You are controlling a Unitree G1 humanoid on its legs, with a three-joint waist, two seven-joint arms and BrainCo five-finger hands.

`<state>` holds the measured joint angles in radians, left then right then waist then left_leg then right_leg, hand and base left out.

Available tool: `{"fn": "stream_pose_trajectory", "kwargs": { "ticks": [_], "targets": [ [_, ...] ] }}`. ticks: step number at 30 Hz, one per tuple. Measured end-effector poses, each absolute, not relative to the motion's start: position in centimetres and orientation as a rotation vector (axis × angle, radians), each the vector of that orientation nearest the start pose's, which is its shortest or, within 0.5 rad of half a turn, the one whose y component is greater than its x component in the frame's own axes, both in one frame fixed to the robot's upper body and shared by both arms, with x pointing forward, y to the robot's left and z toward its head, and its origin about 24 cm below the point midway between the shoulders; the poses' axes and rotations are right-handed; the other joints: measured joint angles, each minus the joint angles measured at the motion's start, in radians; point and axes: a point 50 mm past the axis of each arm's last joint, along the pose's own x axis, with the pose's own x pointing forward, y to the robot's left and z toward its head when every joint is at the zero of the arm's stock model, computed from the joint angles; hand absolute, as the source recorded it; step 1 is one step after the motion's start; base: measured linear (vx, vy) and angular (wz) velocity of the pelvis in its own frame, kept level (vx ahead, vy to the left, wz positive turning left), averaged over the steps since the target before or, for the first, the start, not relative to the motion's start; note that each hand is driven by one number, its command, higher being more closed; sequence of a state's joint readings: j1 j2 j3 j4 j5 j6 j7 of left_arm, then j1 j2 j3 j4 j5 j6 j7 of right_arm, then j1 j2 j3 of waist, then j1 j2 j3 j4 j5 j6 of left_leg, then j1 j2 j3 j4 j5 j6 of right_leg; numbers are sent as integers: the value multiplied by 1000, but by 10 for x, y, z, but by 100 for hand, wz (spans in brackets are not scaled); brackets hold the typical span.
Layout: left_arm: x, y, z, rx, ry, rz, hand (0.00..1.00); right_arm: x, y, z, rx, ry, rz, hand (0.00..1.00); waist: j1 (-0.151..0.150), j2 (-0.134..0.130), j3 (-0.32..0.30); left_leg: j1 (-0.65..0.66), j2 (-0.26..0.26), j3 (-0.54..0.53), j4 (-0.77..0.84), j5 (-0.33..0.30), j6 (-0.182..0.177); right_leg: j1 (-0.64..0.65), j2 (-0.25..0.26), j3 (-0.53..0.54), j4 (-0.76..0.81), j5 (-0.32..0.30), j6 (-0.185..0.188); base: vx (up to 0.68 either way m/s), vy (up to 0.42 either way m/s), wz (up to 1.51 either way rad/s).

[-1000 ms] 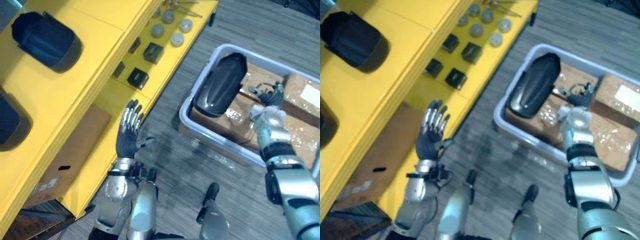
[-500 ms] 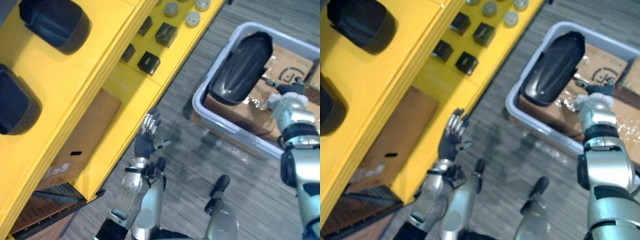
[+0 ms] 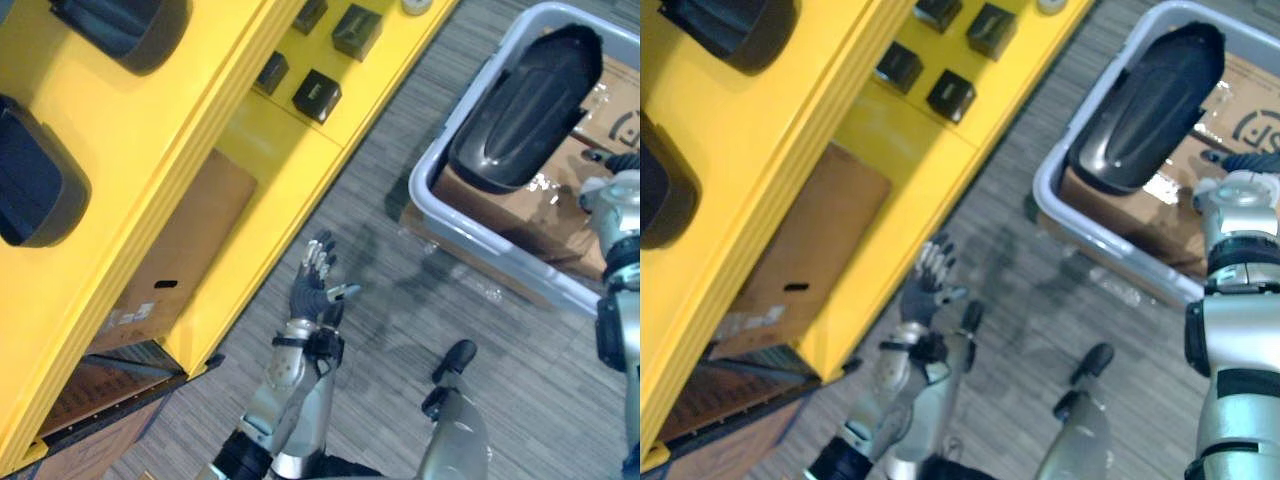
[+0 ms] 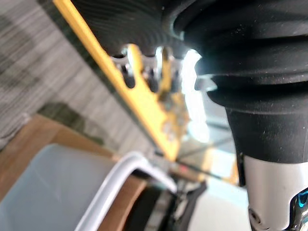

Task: Walk over and take plastic housings, then place them on the shelf

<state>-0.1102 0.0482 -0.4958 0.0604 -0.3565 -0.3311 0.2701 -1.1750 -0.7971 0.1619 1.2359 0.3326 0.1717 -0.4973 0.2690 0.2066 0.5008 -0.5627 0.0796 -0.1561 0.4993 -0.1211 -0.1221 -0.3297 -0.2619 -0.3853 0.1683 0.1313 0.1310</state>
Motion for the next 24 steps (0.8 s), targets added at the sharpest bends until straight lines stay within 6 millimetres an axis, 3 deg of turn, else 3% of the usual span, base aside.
{"fn": "stream_pose_trajectory", "kwargs": {
  "ticks": [6, 12, 14, 18, 24],
  "targets": [
    [239, 57, 65, -383, -198, -190, 0, 360, -365, 242, -284, -21, -1038, 0, 2, 1, -1, 4, 3, 2, 2, 0, 0, 0, 0, 0, 7, -1, -1, -20, 12, -2],
    [232, 54, 68, -417, -213, -217, 0, 361, -352, 272, -302, -225, -1070, 0, -5, 4, -3, 55, 6, 26, -17, 4, 1, 21, -11, 8, 26, -11, 1, -3, 16, -6],
    [231, 53, 70, -441, -216, -224, 0, 360, -348, 284, -325, -288, -1082, 0, -11, 19, -13, 64, 2, 29, -26, 9, 2, 20, -19, 9, 40, -19, 1, 0, 0, 0],
    [230, 50, 70, -446, -214, -252, 0, 361, -346, 288, -339, -306, -1078, 0, -10, 38, -27, 78, 0, 30, -60, 29, 0, 20, -22, 7, 40, -20, 0, -6, -1, 1],
    [226, 40, 70, -448, -204, -299, 0, 367, -339, 286, -395, -290, -993, 0, -8, 41, -29, 90, -1, 30, -83, 43, -3, 21, -26, 5, 41, -21, -2, -4, 4, 1]
  ]
}}
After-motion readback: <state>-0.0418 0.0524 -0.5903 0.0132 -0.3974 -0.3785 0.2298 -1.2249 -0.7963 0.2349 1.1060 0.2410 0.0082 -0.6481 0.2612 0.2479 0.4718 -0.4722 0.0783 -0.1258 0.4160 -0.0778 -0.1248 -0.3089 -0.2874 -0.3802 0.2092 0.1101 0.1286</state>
